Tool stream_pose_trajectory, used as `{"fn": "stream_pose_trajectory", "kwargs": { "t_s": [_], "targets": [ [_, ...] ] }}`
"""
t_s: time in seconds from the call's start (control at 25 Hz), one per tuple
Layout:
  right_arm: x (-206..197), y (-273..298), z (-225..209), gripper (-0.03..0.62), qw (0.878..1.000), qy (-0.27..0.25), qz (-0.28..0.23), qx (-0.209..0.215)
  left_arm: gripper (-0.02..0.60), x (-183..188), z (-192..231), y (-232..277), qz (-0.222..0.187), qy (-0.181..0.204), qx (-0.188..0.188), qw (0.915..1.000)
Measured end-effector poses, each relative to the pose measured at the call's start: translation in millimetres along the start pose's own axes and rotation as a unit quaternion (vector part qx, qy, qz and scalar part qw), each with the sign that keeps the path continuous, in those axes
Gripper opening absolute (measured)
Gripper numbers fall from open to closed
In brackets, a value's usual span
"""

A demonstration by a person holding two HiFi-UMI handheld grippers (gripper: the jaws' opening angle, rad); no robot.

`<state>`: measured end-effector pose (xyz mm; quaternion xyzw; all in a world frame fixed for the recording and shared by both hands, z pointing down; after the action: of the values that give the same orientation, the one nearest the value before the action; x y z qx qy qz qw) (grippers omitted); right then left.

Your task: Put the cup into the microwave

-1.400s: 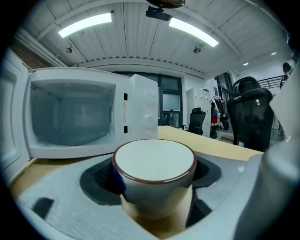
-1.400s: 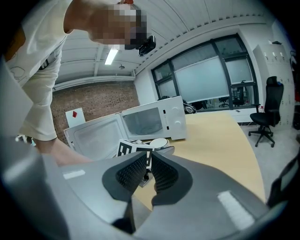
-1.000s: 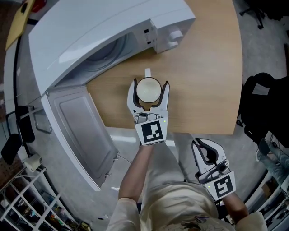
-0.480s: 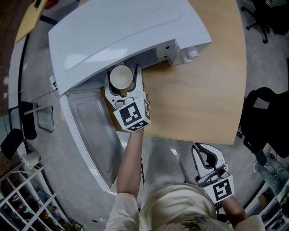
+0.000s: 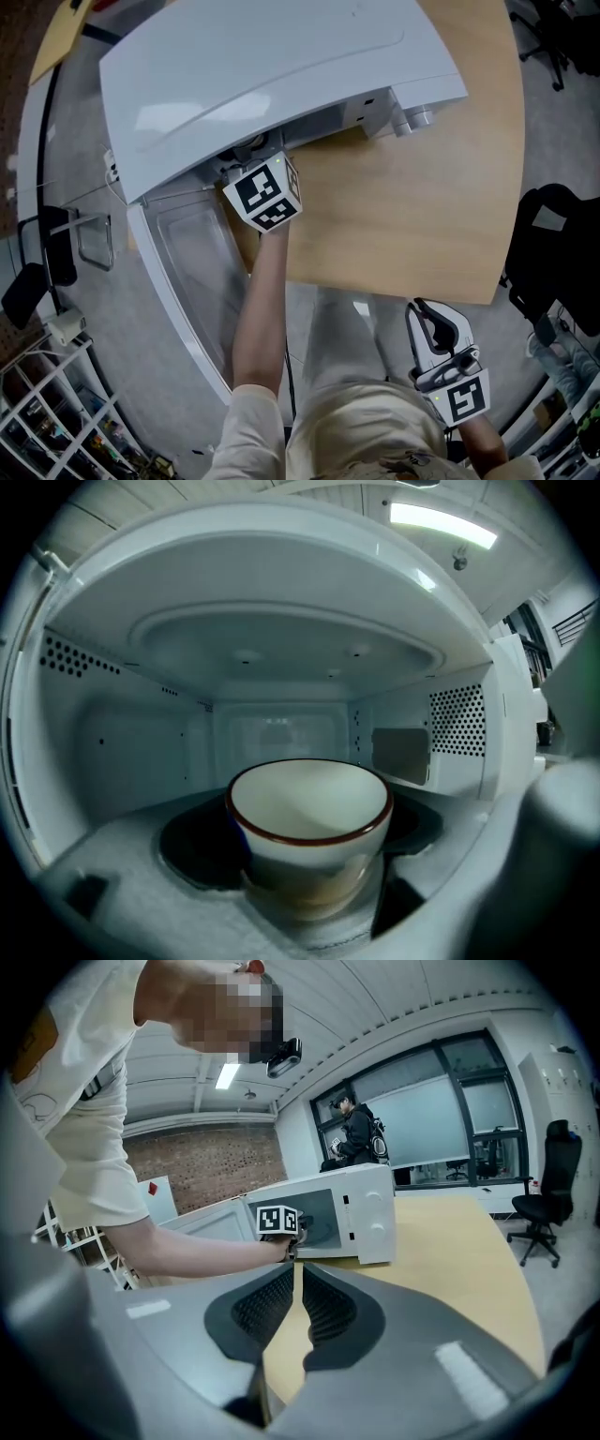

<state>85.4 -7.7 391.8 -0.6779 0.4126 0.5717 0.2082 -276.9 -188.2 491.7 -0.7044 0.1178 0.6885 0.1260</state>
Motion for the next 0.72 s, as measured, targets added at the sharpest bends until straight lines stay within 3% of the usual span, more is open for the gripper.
{"fn": "stream_pose_trajectory", "kwargs": {
  "t_s": [0.24,0.56,0.72],
  "targets": [
    [-7,16,-5,0.038,1.0,-0.002,-0.01,-0.009,0.403,-2,-1,6,-0.001,-0.004,-0.004,1.0],
    [5,91,-10,0.038,0.996,-0.041,-0.079,0.01,0.403,-1,-1,7,0.0,-0.008,-0.003,1.0],
    [2,112,-14,0.04,0.995,-0.053,-0.079,0.013,0.403,-2,-1,9,0.001,-0.01,-0.006,0.9999]
  ]
}}
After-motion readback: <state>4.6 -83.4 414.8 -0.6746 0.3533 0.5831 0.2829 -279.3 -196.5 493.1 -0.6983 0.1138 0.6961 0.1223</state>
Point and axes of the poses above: the fingertips, and each gripper's own axes: y forward along the fingers, z to its left, x out of its top, the point moved 10 cm from there along -y, backward along the fingers, and after that the axes turned 12 degrees about -z, right-handed, at the moved point
